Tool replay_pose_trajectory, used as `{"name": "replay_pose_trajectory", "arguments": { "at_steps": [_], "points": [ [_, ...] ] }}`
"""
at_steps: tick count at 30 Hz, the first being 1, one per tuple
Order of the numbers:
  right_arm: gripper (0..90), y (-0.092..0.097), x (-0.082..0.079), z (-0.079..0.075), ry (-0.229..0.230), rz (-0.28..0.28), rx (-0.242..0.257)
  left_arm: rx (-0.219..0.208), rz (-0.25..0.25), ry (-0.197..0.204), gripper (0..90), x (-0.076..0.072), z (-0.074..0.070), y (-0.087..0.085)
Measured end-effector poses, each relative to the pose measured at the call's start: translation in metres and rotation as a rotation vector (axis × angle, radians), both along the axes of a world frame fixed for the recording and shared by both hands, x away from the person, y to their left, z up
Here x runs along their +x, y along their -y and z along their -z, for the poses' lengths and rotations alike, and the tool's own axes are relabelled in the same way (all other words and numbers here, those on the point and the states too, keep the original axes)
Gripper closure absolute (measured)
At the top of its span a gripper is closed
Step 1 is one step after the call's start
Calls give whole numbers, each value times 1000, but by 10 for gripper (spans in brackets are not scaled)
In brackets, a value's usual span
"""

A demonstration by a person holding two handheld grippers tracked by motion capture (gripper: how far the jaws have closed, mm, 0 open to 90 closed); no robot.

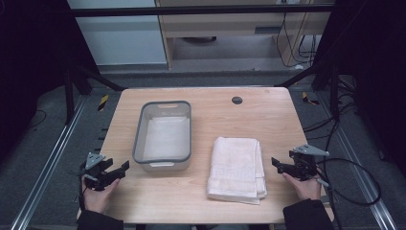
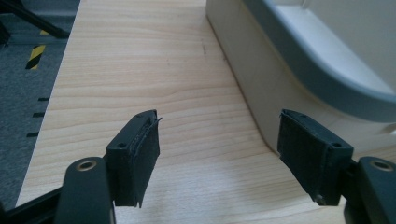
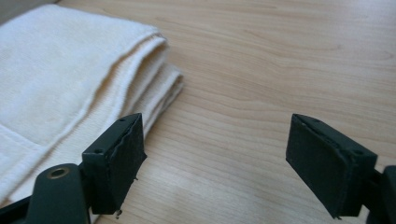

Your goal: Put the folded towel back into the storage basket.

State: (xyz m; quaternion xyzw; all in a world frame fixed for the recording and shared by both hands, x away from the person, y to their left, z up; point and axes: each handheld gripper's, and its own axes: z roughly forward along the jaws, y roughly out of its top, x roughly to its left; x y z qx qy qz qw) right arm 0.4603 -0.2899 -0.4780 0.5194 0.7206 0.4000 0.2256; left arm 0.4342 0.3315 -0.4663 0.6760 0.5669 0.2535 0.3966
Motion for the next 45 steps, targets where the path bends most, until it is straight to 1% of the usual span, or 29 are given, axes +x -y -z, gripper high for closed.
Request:
{"name": "replay_pose_trajectory", "arguments": {
  "at_steps": [2, 3, 4, 7, 8, 11, 13, 17, 18, 21, 22, 25, 26, 31, 34, 37, 40, 44, 45],
  "points": [
    [207, -2, -2, -2, 6, -1, 9, -2, -2, 4, 292, -2, -1, 1],
    [220, -4, -3, -5, 28, -9, 17, -4, 1, 9, 292, -3, -2, 2],
    [225, -4, -4, -6, 31, -12, 22, -2, 5, 16, 292, -5, -4, 3],
    [233, -4, -5, -7, 36, -15, 26, 2, 11, 19, 295, -7, -5, 5],
    [241, -4, -6, -7, 30, -18, 37, -3, 12, 30, 302, -8, -7, 6],
    [251, -4, -6, -8, 27, -13, 36, -8, 15, 41, 311, -10, -9, 8],
    [267, -3, -7, -9, 30, -10, 34, 1, 28, 56, 314, -12, -13, 12],
    [280, -3, -7, -10, 27, -9, 34, 4, 39, 67, 324, -14, -15, 15],
    [281, -3, -7, -10, 33, -12, 28, -2, 46, 67, 327, -14, -16, 17],
    [282, -4, -7, -11, 43, -18, 29, 2, 53, 70, 334, -15, -17, 20],
    [287, -4, -7, -13, 56, -22, 33, 1, 57, 78, 338, -15, -19, 22],
    [292, -5, -6, -14, 59, -22, 32, -1, 63, 87, 344, -15, -21, 24],
    [295, -5, -5, -14, 68, -28, 29, 3, 67, 92, 344, -14, -23, 25],
    [297, -5, -4, -16, 72, -32, 35, 6, 70, 99, 344, -9, -28, 29],
    [291, -8, -3, -22, 87, -39, 58, 4, 78, 100, 343, -6, -31, 30],
    [283, -10, -2, -29, 101, -39, 46, 6, 80, 103, 341, -4, -35, 32],
    [283, -9, -2, -33, 109, -40, 50, 6, 82, 108, 341, -3, -38, 33],
    [283, -8, -3, -42, 124, -40, 76, 7, 96, 124, 342, -1, -45, 37],
    [283, -8, -3, -44, 125, -40, 80, 7, 96, 124, 342, -1, -45, 37]
  ]
}}
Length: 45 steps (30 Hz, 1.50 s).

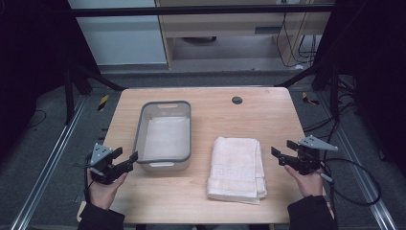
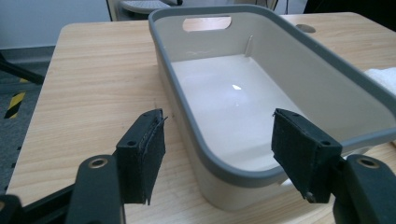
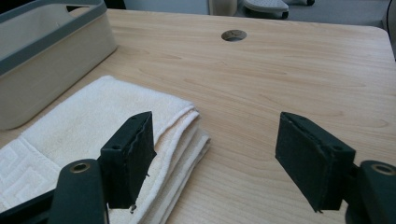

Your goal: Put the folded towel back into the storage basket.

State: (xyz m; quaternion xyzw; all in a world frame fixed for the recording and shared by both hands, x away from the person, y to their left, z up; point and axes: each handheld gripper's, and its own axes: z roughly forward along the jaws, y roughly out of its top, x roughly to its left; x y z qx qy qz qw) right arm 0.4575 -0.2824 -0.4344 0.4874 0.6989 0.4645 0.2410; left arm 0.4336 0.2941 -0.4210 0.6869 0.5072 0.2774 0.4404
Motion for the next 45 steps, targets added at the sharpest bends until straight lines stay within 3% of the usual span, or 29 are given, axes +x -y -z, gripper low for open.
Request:
{"name": "replay_pose_trajectory", "arguments": {
  "at_steps": [19, 32, 45],
  "points": [
    [289, -12, 9, -22, 10, -33, 5, -26, 72, 24, 345, 4, -22, 33],
    [285, -19, 15, -30, 18, -50, 12, -36, 110, 28, 351, 6, -26, 53],
    [295, -27, 22, -32, 15, -72, 13, -29, 176, 25, 354, 9, -27, 85]
  ]
}}
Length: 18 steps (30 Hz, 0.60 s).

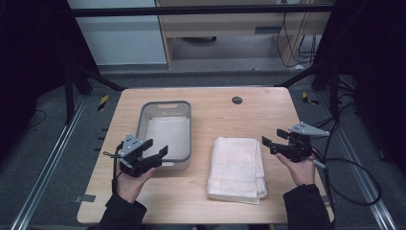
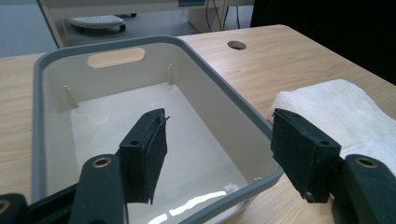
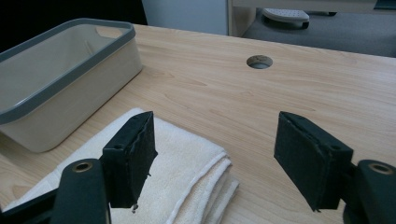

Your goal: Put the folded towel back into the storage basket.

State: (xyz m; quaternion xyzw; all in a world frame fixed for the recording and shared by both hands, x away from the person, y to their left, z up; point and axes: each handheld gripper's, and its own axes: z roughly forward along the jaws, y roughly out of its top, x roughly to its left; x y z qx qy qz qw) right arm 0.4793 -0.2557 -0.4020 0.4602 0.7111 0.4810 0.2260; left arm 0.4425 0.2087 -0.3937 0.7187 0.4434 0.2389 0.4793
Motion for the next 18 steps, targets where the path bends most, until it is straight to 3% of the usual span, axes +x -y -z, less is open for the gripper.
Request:
{"name": "replay_pose_trajectory", "arguments": {
  "at_steps": [13, 18],
  "points": [
    [320, -7, 5, 3, -1, -15, 3, -3, 58, -10, 362, -2, 3, 28],
    [336, -10, 9, 7, -11, -21, 6, 14, 90, -20, 365, -4, 8, 42]
  ]
}}
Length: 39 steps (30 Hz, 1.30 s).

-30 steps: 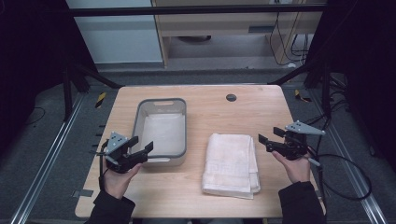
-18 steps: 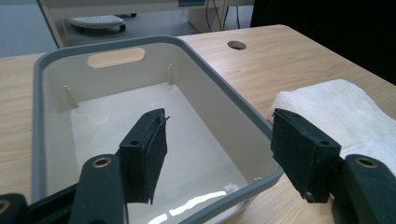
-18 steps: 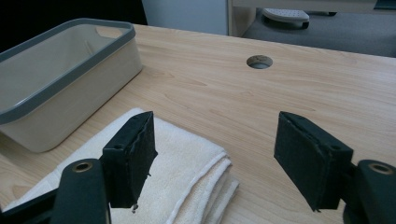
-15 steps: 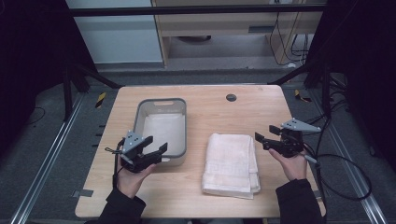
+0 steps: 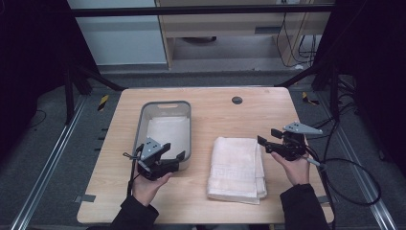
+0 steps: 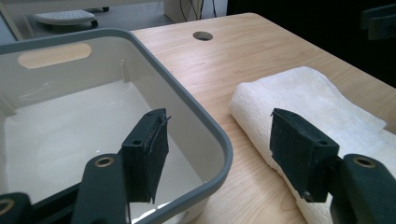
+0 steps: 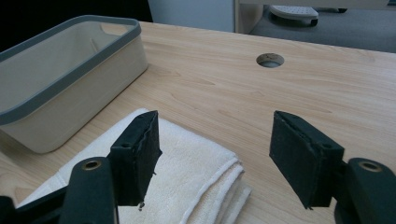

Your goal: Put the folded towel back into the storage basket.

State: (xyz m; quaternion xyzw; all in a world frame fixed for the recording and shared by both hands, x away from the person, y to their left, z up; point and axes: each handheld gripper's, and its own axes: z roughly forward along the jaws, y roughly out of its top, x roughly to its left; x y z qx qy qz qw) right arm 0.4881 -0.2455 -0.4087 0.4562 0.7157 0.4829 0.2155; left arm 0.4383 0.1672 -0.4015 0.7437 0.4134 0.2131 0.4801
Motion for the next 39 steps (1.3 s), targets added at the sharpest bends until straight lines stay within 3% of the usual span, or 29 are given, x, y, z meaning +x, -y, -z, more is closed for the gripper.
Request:
{"name": "replay_pose_trajectory", "arguments": {
  "at_steps": [13, 19, 27, 34, 39],
  "points": [
    [361, -8, 6, 9, -31, -20, -31, 35, 54, -34, 368, -5, 15, 26],
    [360, -7, 7, 13, -47, -23, -11, 57, 81, -50, 369, -8, 24, 38],
    [351, -4, 10, 23, -81, -14, -20, 72, 113, -66, 376, -12, 30, 49],
    [334, -8, 11, 28, -92, -23, -58, 95, 144, -88, 377, -15, 39, 61],
    [332, -7, 12, 33, -109, -28, -40, 105, 155, -98, 377, -15, 44, 68]
  ]
}}
